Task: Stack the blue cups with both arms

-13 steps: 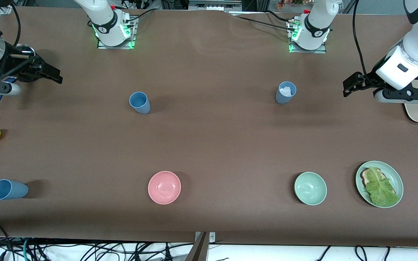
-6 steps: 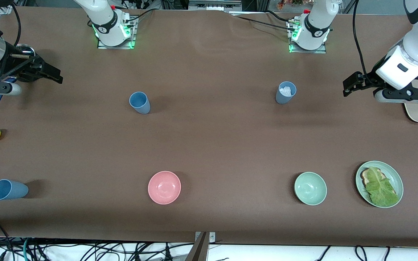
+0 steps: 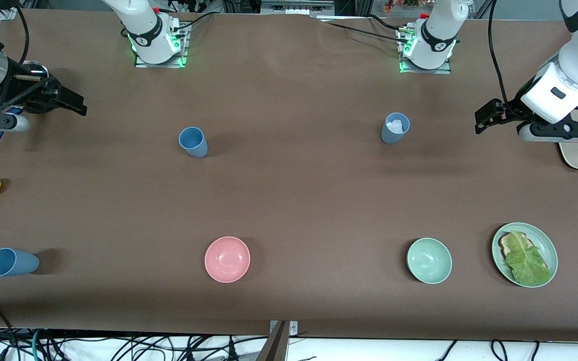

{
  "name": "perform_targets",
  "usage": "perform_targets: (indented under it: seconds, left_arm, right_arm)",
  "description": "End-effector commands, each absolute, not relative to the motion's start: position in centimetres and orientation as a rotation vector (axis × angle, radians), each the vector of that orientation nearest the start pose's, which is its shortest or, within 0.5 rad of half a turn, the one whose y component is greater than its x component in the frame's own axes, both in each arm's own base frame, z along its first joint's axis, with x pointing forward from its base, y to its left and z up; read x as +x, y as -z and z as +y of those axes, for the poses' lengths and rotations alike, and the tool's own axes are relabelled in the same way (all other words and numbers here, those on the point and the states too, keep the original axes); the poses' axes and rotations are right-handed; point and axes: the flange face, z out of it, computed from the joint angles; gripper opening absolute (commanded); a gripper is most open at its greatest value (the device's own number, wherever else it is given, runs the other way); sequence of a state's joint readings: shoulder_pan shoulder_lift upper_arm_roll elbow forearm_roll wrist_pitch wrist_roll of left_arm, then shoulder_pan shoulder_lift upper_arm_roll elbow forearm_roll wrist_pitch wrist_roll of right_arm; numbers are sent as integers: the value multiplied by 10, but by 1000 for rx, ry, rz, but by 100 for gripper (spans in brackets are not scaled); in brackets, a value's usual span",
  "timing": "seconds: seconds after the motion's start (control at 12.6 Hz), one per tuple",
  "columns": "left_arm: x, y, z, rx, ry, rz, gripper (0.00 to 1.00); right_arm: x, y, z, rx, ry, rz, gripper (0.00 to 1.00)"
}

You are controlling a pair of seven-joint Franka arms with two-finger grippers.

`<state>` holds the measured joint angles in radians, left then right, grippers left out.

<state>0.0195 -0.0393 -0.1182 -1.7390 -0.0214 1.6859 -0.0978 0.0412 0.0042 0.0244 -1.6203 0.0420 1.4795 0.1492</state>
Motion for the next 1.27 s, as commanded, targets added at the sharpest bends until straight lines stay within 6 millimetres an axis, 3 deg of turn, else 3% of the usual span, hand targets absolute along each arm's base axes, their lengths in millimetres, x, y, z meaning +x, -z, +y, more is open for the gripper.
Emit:
perform_targets:
  seconds: [0.0, 1.19]
  left_arm:
    - [550, -582, -63, -3169, -66, 22, 100]
    - [547, -578, -62, -3166, -106, 32, 100]
  right_arm:
    - [542, -597, 40, -3117, -236, 120, 100]
    - [542, -597, 40, -3117, -236, 120, 100]
